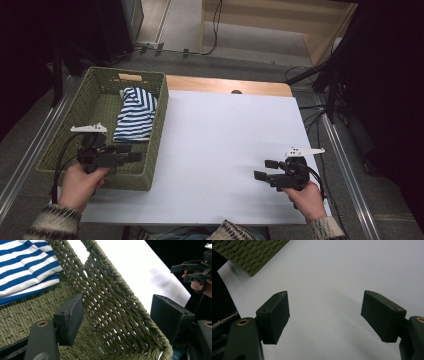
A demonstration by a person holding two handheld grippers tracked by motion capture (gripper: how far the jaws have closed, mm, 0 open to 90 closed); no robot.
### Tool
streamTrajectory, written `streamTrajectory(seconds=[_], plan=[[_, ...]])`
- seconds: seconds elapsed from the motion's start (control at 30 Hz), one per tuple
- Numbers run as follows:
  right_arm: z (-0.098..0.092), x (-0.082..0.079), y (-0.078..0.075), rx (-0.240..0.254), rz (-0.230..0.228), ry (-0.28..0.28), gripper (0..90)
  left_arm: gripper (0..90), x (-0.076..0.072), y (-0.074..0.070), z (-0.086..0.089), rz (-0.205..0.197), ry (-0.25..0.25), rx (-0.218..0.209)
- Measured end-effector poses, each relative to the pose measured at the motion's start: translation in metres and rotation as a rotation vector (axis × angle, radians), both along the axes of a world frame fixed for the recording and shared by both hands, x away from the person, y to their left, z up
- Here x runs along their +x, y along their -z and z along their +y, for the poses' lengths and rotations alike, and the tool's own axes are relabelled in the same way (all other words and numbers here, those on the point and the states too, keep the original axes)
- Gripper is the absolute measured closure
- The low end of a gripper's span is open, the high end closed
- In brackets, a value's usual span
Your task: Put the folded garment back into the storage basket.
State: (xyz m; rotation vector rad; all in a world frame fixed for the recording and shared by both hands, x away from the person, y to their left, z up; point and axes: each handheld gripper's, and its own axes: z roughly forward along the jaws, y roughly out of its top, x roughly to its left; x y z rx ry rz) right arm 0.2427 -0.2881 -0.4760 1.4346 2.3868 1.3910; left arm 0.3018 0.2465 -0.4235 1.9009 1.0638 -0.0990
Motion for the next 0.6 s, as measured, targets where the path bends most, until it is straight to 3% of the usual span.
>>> streamTrajectory(seconds=[0.6], plan=[[0.0011,0.0005,0.0020,-0.009,0.007,-0.015,20.9,26.8,0.0001,-0.0001,0.0003,-0.001,-0.004,-0.001]])
